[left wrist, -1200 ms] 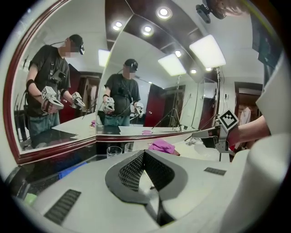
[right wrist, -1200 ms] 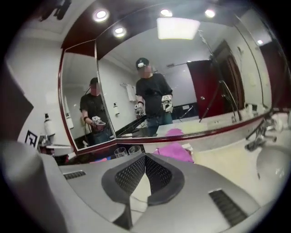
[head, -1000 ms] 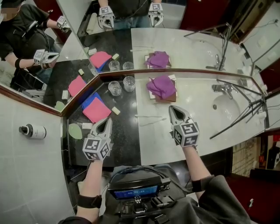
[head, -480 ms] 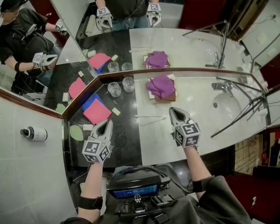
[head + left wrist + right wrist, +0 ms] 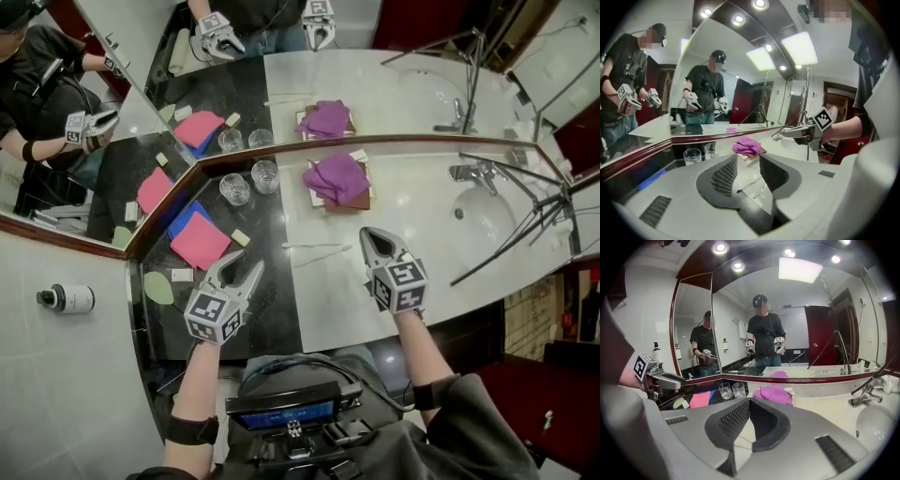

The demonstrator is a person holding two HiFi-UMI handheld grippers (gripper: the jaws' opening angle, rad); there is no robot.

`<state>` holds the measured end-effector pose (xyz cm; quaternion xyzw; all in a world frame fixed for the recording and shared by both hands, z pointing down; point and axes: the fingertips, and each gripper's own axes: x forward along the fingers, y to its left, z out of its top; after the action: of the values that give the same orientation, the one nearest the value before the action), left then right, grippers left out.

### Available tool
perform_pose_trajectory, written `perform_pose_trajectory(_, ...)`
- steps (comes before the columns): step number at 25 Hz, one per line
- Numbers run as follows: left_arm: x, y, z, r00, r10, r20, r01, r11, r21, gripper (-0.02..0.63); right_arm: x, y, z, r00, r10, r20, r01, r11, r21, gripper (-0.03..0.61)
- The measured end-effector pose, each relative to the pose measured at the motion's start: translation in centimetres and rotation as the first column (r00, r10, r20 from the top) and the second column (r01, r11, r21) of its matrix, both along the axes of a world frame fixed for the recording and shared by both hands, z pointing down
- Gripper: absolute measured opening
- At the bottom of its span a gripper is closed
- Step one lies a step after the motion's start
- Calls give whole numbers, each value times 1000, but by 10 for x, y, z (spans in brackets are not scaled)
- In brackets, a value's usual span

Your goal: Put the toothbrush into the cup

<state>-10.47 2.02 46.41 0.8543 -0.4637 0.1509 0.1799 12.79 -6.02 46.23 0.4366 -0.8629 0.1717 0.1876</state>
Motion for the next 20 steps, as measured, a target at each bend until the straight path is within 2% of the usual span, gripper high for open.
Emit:
perform_pose_trajectory(4,41,-11,24,984,163,71,-159,985,-63,187,9,-1,8,1000,4,-23,-4,1000,-12,15)
perform_pose_trajectory(6,62,-17,41,967,240,89,-230,968,-102,232,18,-1,15,999,14,-47,-15,1000,-16,15)
perform_pose_trajectory(8,87,-21,56,940,323,107,-307,941,-146,242,28,-3,23,998,26,-65,-28,999,-19,15)
perform_pose_trajectory(13,145,-20,104,827,536,167,-481,830,-284,242,52,-13,46,992,55,-112,-60,998,-35,14)
perform_pose_trajectory(17,179,-10,146,726,657,200,-560,735,-383,242,64,-18,64,991,62,-117,-68,996,-49,15)
perform_pose_trajectory(20,196,-5,170,643,726,245,-596,675,-434,242,73,-20,77,990,71,-120,-78,995,-60,15)
